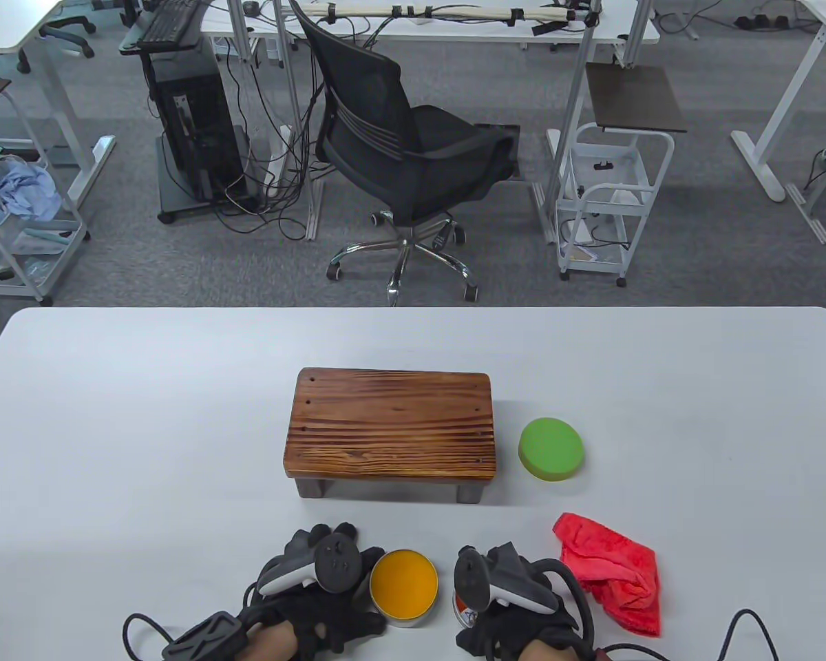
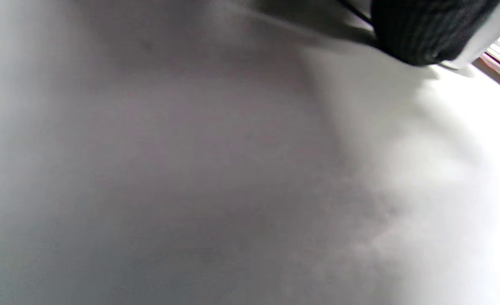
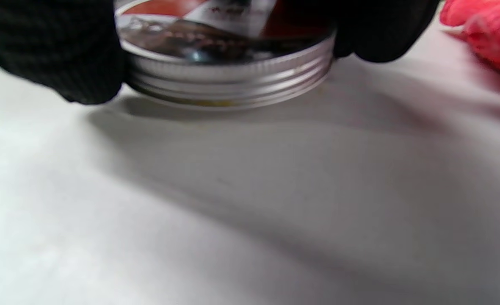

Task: Dip and apply wood wax on stool

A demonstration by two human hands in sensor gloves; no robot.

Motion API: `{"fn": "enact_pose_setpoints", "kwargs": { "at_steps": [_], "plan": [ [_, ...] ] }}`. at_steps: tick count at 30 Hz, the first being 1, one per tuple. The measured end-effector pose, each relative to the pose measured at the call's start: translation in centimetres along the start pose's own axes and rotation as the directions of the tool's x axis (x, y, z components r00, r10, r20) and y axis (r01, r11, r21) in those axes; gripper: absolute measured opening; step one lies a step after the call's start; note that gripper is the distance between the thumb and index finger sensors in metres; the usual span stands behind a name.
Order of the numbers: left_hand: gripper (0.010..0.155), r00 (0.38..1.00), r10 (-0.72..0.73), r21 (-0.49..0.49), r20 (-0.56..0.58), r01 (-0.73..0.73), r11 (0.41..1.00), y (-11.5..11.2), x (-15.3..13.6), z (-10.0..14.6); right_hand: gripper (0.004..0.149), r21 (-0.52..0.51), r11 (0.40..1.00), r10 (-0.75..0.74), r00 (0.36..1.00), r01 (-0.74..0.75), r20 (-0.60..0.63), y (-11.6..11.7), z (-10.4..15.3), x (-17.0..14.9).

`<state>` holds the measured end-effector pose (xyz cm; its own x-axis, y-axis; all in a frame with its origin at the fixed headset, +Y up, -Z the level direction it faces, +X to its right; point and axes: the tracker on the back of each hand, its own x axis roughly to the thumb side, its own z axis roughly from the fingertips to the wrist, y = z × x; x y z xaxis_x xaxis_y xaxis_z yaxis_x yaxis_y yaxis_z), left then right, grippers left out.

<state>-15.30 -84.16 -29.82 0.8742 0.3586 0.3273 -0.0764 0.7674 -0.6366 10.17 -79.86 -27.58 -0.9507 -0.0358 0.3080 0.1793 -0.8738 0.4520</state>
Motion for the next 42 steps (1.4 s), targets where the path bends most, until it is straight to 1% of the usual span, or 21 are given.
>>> {"fn": "enact_pose_setpoints", "kwargs": {
  "at_steps": [5, 42],
  "plan": [
    [0.081, 1.000, 0.002, -0.001, 0.001, -0.001, 1.000, 0.00, -0.01, -0.01, 0.092, 0.010, 1.000, 0.027, 1.000, -0.027, -0.009, 0.23, -0.05, 0.20],
    [0.079, 1.000, 0.000, -0.001, 0.001, 0.000, 1.000, 0.06, 0.07, 0.11, 0.091, 0.027, 0.999, -0.041, 0.999, 0.041, -0.018, 0.13, 0.04, -0.47]
  ]
}}
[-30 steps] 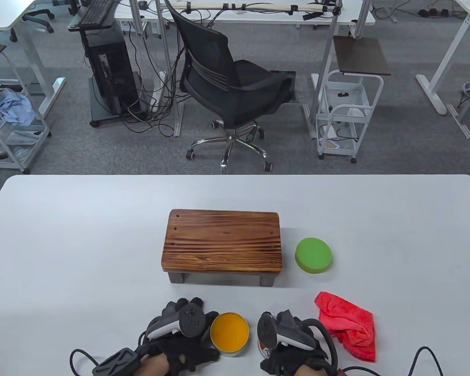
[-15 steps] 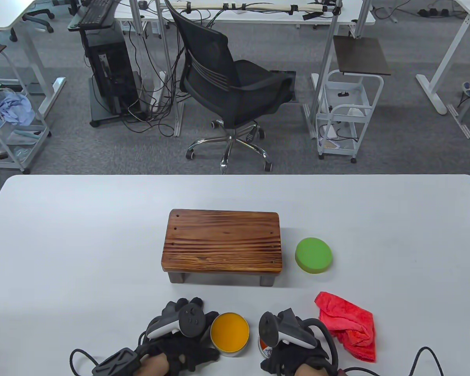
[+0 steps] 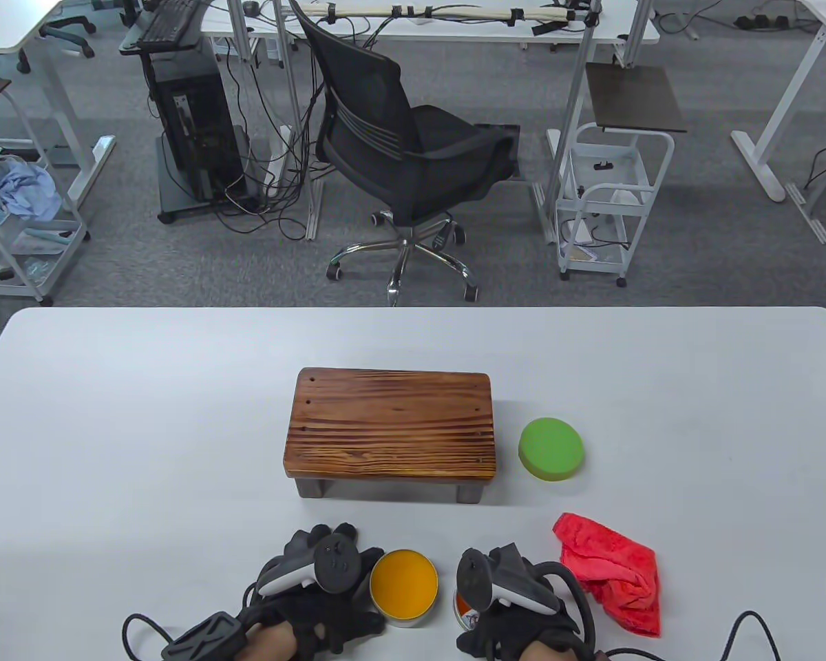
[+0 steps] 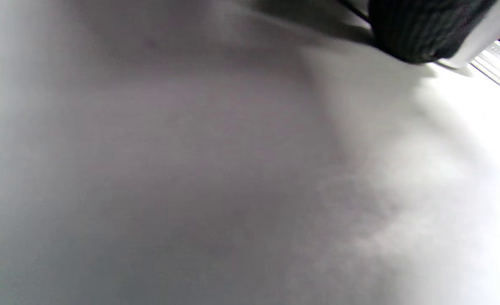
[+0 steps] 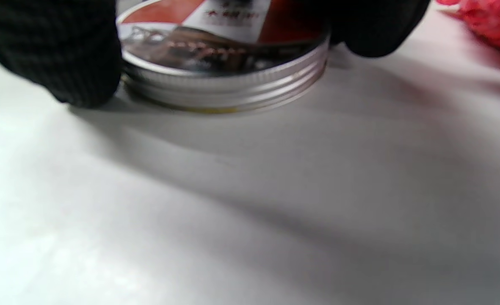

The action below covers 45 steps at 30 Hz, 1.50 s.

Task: Dip and apply wood wax on stool

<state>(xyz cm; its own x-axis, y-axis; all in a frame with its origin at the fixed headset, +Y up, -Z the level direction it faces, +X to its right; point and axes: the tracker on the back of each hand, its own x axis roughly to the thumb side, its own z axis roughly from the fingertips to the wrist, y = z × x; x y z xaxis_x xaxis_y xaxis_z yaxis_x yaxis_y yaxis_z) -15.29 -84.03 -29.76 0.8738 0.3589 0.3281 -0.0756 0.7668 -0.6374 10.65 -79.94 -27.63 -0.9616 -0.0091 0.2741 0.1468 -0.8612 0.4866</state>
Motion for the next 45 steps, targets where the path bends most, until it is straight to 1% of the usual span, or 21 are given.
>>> {"fn": "enact_pose_setpoints", "kwargs": {
  "at_steps": [6, 8, 10, 13, 16, 19, 21, 23, 24, 26, 30, 34, 38, 42, 45],
  "plan": [
    [0.079, 1.000, -0.001, -0.001, -0.001, 0.001, 1.000, 0.0, 0.0, 0.0, 0.090, -0.011, 0.998, -0.054, 0.998, 0.054, 0.010, -0.1, 0.3, -0.5],
    [0.079, 1.000, 0.000, -0.001, 0.000, 0.000, 1.000, 0.0, 0.0, 0.0, 0.092, -0.030, 0.995, -0.093, 0.995, 0.093, 0.021, -0.4, 0.6, -0.8],
    [0.079, 1.000, 0.000, 0.000, -0.001, 0.000, 1.000, 0.0, 0.0, 0.0, 0.097, -0.072, 0.990, -0.117, 0.992, 0.119, 0.036, -1.0, 1.2, -1.1],
    [0.079, 1.000, 0.000, -0.001, -0.001, 0.000, 1.000, 0.0, 0.0, 0.0, 0.106, -0.179, 0.971, -0.152, 0.987, 0.159, 0.056, -2.9, 2.7, -1.8],
    [0.079, 1.000, 0.002, -0.002, 0.000, -0.002, 1.000, 0.0, 0.0, 0.0, 0.107, -0.280, 0.936, -0.203, 0.977, 0.211, 0.059, -5.3, 4.2, -3.5],
    [0.078, 1.000, 0.000, -0.002, 0.000, 0.000, 1.000, 0.0, 0.0, 0.0, 0.107, -0.334, 0.916, -0.227, 0.974, 0.222, 0.026, -7.7, 4.8, -5.7],
    [0.079, 1.000, -0.001, -0.002, 0.000, 0.001, 1.000, 0.0, 0.0, 0.0, 0.107, -0.361, 0.908, -0.231, 0.973, 0.213, -0.007, -9.2, 4.7, -7.2],
    [0.078, 1.000, 0.000, -0.003, 0.001, 0.000, 1.000, 0.0, 0.0, 0.0, 0.103, -0.377, 0.904, -0.242, 0.969, 0.204, -0.056, -10.8, 4.0, -9.0],
    [0.078, 1.000, 0.000, -0.004, 0.002, 0.000, 1.000, 0.0, 0.0, 0.0, 0.099, -0.384, 0.900, -0.250, 0.965, 0.204, -0.073, -11.3, 3.7, -9.6],
    [0.078, 1.000, 0.001, -0.006, 0.005, -0.001, 1.000, 0.0, 0.0, 0.0, 0.097, -0.393, 0.893, -0.278, 0.955, 0.220, -0.099, -12.3, 2.4, -11.0],
    [0.077, 1.000, 0.000, -0.007, 0.007, 0.000, 1.000, 0.0, 0.0, 0.0, 0.099, -0.323, 0.919, -0.288, 0.943, 0.224, -0.168, -13.6, -1.3, -13.1],
    [0.077, 1.000, -0.002, -0.005, 0.006, 0.002, 1.000, 0.0, 0.0, 0.0, 0.104, -0.258, 0.927, -0.328, 0.920, 0.270, -0.216, -13.8, -5.1, -14.5],
    [0.077, 1.000, -0.002, -0.004, 0.006, 0.002, 1.000, 0.0, 0.0, 0.0, 0.114, -0.190, 0.933, -0.349, 0.900, 0.307, -0.261, -13.5, -8.6, -15.5],
    [0.077, 1.000, -0.001, -0.004, 0.006, 0.001, 1.000, -0.1, 0.0, 0.0, 0.120, -0.149, 0.936, -0.350, 0.894, 0.320, -0.280, -13.1, -10.9, -15.9],
    [0.077, 1.000, -0.001, -0.004, 0.006, 0.001, 1.000, -0.1, 0.0, 0.0, 0.122, -0.136, 0.932, -0.362, 0.883, 0.336, -0.298, -12.7, -12.4, -16.2]
  ]
}}
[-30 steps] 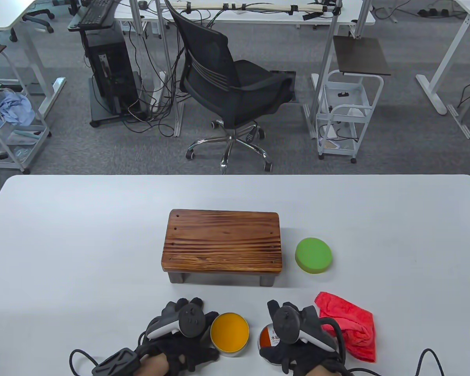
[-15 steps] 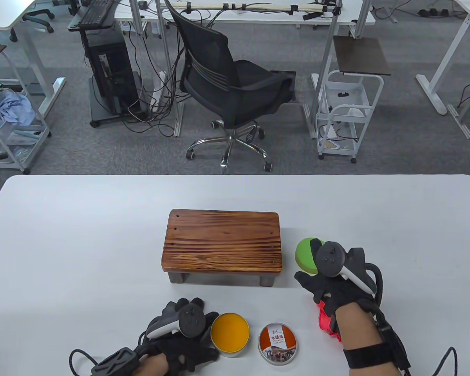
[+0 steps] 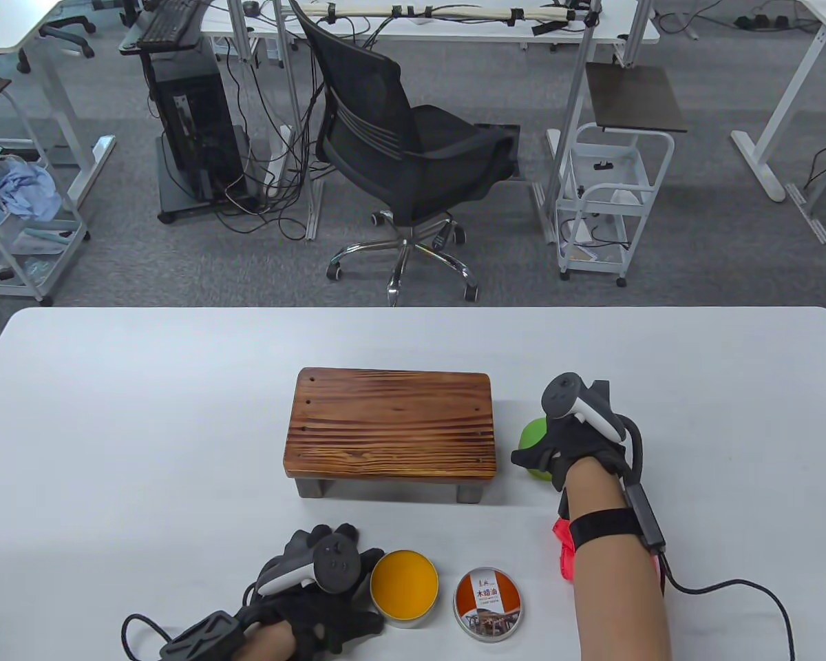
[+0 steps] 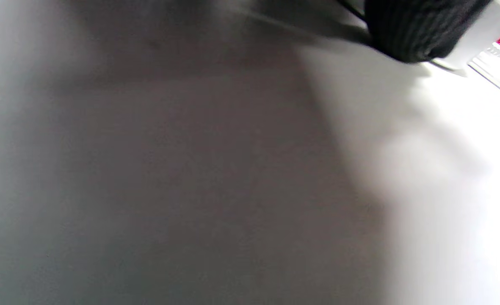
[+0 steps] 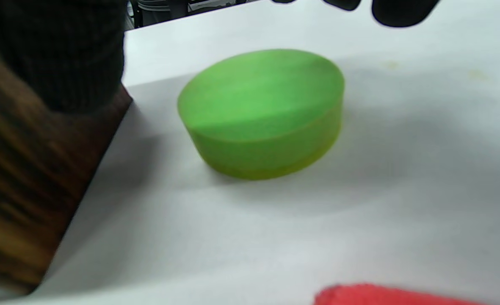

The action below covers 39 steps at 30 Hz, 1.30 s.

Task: Dip and apply wood wax on stool

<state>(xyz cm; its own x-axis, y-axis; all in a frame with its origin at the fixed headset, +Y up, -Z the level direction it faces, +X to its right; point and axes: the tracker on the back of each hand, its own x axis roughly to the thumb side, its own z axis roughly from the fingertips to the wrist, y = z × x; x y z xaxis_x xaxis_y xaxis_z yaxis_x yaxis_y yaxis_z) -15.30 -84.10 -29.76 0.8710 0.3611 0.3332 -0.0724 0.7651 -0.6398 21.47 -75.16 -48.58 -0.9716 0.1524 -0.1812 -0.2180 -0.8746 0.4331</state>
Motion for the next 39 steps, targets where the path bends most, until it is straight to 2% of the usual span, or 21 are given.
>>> {"fn": "enact_pose_setpoints", "kwargs": {
  "at_steps": [6, 14, 22, 32, 39],
  "plan": [
    [0.077, 1.000, 0.000, 0.000, 0.000, 0.000, 1.000, 0.0, 0.0, 0.0, 0.123, 0.059, 0.998, -0.001, 0.999, 0.003, -0.036, 1.0, -2.1, 0.1],
    [0.077, 1.000, 0.008, -0.004, 0.007, -0.008, 1.000, 0.0, -0.1, 0.1, 0.123, 0.120, 0.993, 0.026, 0.996, -0.015, -0.090, 2.4, -3.6, -0.1],
    [0.077, 1.000, 0.009, -0.006, 0.009, -0.009, 1.000, 0.1, -0.1, 0.1, 0.122, 0.036, 0.997, 0.066, 0.995, -0.064, -0.077, 2.6, -3.6, 0.0],
    [0.077, 1.000, 0.009, -0.006, 0.009, -0.009, 1.000, 0.1, -0.1, 0.1, 0.121, -0.052, 0.993, 0.107, 0.994, -0.108, -0.031, 2.4, -1.8, -0.2],
    [0.077, 1.000, 0.009, -0.006, 0.009, -0.009, 1.000, 0.1, -0.1, 0.1, 0.121, -0.115, 0.980, 0.171, 0.984, -0.165, 0.043, 0.4, 2.4, 0.4]
  ]
}}
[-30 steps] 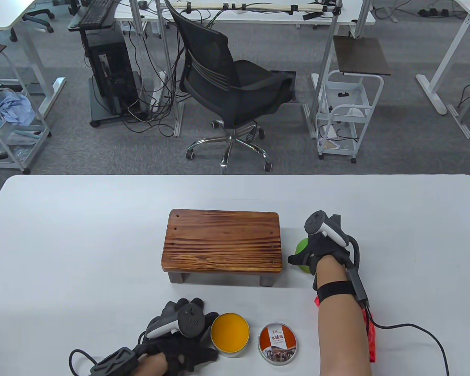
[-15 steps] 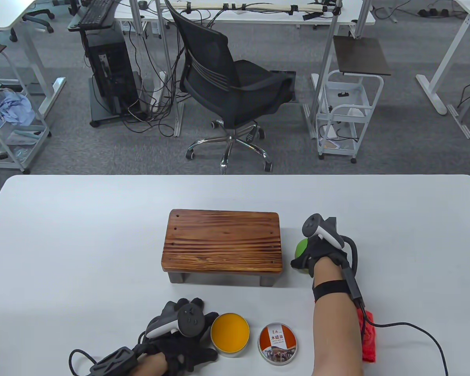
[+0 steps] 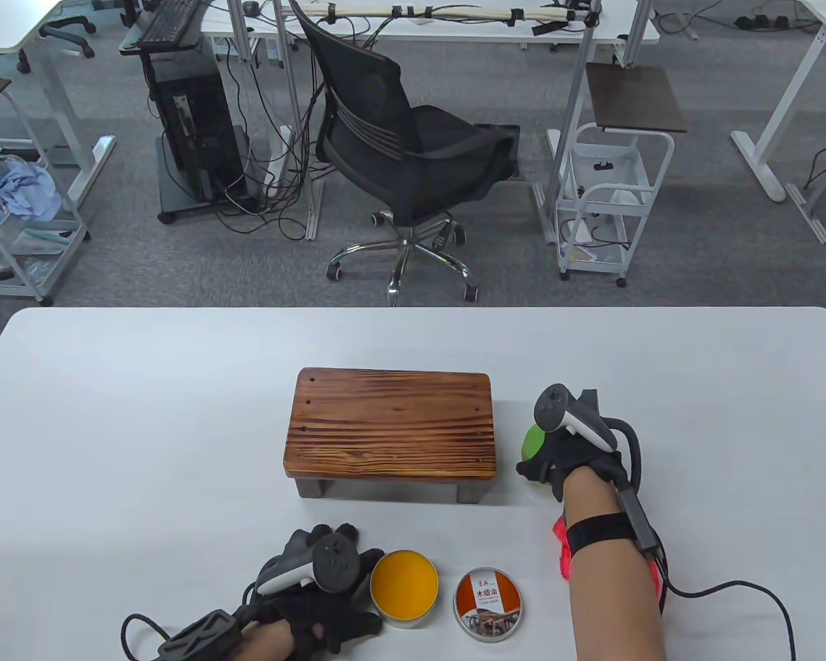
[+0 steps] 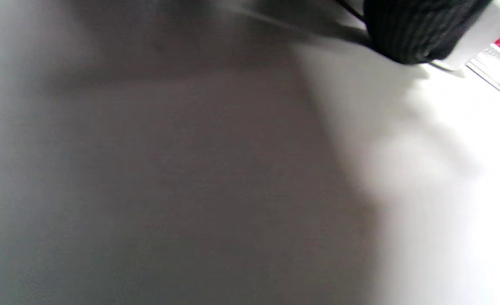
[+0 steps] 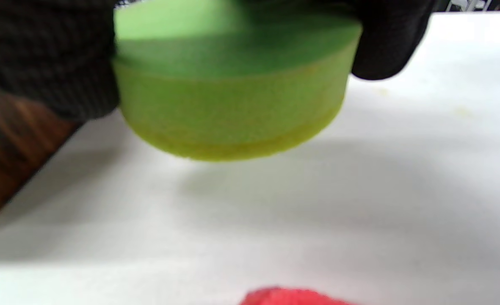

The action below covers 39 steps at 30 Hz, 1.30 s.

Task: Dip and apply wood wax on stool

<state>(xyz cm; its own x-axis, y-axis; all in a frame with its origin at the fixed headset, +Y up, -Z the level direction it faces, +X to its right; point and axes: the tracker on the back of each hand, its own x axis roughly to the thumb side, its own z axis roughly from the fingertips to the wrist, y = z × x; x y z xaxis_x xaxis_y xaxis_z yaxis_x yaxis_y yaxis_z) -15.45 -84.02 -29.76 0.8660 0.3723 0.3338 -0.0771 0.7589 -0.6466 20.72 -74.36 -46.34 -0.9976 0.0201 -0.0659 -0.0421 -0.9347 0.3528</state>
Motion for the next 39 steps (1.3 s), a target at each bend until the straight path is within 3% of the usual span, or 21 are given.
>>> {"fn": "enact_pose_setpoints", "kwargs": {
  "at_steps": [11, 20, 29, 39],
  "plan": [
    [0.077, 1.000, 0.000, 0.000, 0.000, 0.000, 1.000, 0.0, 0.0, 0.0, 0.120, -0.087, 0.994, 0.087, 0.977, -0.071, 0.193, -3.5, 8.6, 3.1],
    [0.077, 1.000, 0.000, 0.000, 0.000, 0.000, 1.000, 0.0, 0.0, 0.0, 0.118, -0.121, 0.973, 0.228, 0.879, -0.194, 0.419, -1.6, 15.3, 9.5],
    [0.077, 1.000, 0.000, 0.000, 0.000, 0.000, 1.000, 0.0, 0.0, 0.0, 0.117, -0.044, 0.935, 0.315, 0.766, -0.352, 0.560, 2.1, 17.7, 15.3],
    [0.076, 1.000, 0.000, 0.000, 0.000, 0.000, 1.000, 0.0, 0.0, 0.0, 0.112, -0.046, 0.845, 0.458, 0.676, -0.533, 0.577, 5.1, 17.6, 19.2]
  ]
}}
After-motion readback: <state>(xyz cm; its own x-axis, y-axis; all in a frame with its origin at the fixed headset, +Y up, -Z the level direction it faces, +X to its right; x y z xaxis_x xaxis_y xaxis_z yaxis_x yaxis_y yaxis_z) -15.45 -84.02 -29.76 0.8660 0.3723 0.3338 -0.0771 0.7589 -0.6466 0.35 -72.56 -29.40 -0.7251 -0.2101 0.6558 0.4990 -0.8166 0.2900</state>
